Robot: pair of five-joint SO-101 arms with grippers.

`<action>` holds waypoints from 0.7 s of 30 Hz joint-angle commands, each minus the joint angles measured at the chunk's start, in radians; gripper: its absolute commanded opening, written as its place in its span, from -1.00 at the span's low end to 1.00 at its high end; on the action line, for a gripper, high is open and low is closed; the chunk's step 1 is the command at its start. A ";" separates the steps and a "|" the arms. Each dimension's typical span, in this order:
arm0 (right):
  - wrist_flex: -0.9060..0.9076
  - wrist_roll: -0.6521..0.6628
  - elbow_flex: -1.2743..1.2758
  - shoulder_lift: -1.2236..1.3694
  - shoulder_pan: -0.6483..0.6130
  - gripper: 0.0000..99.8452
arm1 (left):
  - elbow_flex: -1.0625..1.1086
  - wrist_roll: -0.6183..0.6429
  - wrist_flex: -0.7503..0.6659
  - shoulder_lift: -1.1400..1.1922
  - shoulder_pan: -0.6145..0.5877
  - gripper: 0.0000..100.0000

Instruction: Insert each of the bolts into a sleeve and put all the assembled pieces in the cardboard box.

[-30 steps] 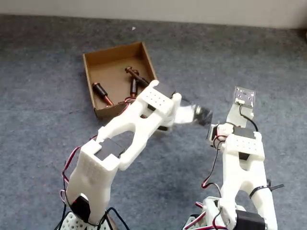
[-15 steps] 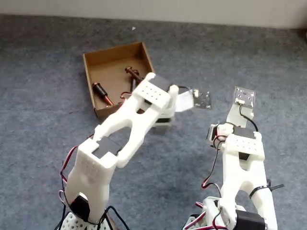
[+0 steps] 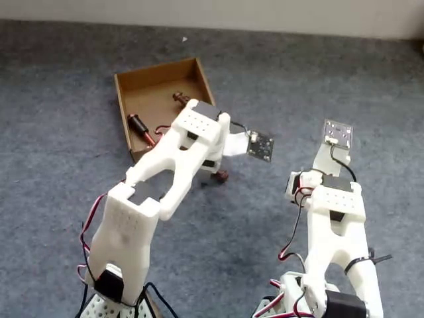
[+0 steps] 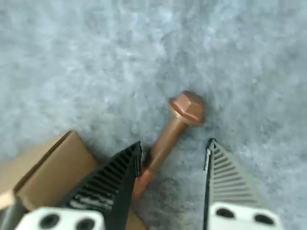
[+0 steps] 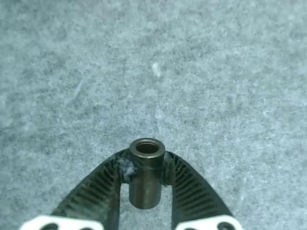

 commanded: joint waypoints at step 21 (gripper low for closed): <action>-0.018 0.000 -0.007 -0.038 0.005 -0.99 | -0.081 0.129 0.086 -0.010 0.090 -0.99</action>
